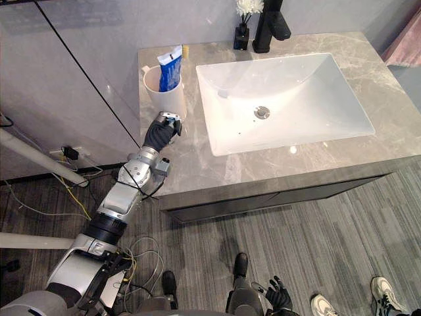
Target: Organize washtable
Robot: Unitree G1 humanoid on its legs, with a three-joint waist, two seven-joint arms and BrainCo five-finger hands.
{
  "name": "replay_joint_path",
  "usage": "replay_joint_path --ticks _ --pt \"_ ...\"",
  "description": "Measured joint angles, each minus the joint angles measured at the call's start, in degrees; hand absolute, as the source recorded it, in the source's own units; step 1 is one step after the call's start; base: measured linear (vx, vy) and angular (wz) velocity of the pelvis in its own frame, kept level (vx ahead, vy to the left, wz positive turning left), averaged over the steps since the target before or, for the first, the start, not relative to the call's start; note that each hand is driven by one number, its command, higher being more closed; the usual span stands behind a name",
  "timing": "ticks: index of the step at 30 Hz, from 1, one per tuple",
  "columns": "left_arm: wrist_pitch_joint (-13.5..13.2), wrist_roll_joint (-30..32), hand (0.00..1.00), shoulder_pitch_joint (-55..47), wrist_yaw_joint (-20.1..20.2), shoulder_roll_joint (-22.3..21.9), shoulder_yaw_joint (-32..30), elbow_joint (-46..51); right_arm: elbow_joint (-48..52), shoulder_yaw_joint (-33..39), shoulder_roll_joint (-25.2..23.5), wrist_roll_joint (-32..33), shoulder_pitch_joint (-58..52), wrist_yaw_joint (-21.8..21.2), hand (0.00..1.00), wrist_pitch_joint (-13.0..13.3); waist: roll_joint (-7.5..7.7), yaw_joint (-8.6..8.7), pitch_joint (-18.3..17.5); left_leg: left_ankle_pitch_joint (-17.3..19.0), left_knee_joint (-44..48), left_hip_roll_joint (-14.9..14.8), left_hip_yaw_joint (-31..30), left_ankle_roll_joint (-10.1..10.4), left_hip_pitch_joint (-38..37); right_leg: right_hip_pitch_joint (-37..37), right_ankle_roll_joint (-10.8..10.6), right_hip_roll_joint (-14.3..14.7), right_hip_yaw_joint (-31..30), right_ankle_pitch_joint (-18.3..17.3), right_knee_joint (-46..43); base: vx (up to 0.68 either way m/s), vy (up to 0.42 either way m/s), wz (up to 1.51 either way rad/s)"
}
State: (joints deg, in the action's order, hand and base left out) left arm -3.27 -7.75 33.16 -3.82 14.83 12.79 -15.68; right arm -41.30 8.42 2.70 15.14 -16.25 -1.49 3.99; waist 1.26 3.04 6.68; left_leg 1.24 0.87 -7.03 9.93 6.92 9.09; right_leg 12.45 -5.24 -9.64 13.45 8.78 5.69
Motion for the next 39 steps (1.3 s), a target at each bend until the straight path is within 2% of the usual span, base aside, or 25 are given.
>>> replay_joint_path --ticks 11,15,21,26,32,35,39 --pt "-0.3 -0.2 1.0 6.8 -1.5 4.0 -1.1 0.3 2.3 -0.6 0.2 0.1 0.1 0.0 0.0 0.9 0.16 0.21 3.9 0.1 2.4 0.2 -0.3 -0.2 4.5 3.3 0.1 -0.3 -1.0 1.4 -0.1 -0.02 -0.002 0.0" --pt "-0.4 -0.5 1.0 8.6 -2.7 4.0 -1.1 0.7 2.3 -0.7 0.2 0.1 0.1 0.0 0.0 1.5 0.17 0.29 5.4 0.1 3.3 0.2 -0.4 -0.2 5.4 3.9 0.2 -0.3 -1.1 1.7 -0.1 -0.02 -0.004 0.01" --pt "-0.4 -0.7 1.0 9.3 -2.7 3.9 0.9 5.1 2.2 -0.5 0.1 0.1 0.1 0.1 0.0 2.1 0.18 0.52 6.5 0.1 3.6 0.3 -0.6 -0.2 6.9 5.2 0.1 -0.5 -1.0 1.8 -0.1 0.0 -0.001 0.01" --pt "-0.4 -1.2 1.0 12.2 -2.8 3.4 2.6 4.9 2.3 -0.5 0.1 0.2 0.2 0.1 0.0 2.2 0.29 0.59 7.4 0.1 3.7 0.4 -0.6 -0.2 7.3 5.5 0.1 -0.5 -1.1 1.8 -0.1 0.0 0.0 0.0" --pt "-0.3 0.8 1.0 21.8 -4.1 4.4 2.4 -4.6 2.5 -0.7 0.1 0.6 0.4 0.0 0.0 2.3 0.5 0.74 9.1 0.1 4.0 0.4 -0.2 -0.2 8.0 6.4 0.3 -0.5 -1.7 2.2 -0.1 -0.01 -0.004 -0.05" --pt "0.1 2.0 1.0 28.6 -5.2 7.6 1.7 -10.0 3.8 -1.8 0.7 0.7 0.4 0.0 0.0 2.3 0.84 0.93 10.6 0.0 4.1 0.4 0.9 -0.2 8.7 8.0 0.4 -0.4 -2.7 2.9 -0.1 -0.03 -0.014 -0.19" --pt "0.3 3.9 1.0 38.9 -7.8 12.3 0.0 -22.0 5.6 -3.1 0.8 1.3 0.4 0.0 0.0 2.9 1.22 2.69 12.2 0.0 4.9 0.1 1.4 -0.2 9.9 9.1 0.6 -0.3 -3.2 3.4 -0.1 -0.01 -0.014 -0.08"
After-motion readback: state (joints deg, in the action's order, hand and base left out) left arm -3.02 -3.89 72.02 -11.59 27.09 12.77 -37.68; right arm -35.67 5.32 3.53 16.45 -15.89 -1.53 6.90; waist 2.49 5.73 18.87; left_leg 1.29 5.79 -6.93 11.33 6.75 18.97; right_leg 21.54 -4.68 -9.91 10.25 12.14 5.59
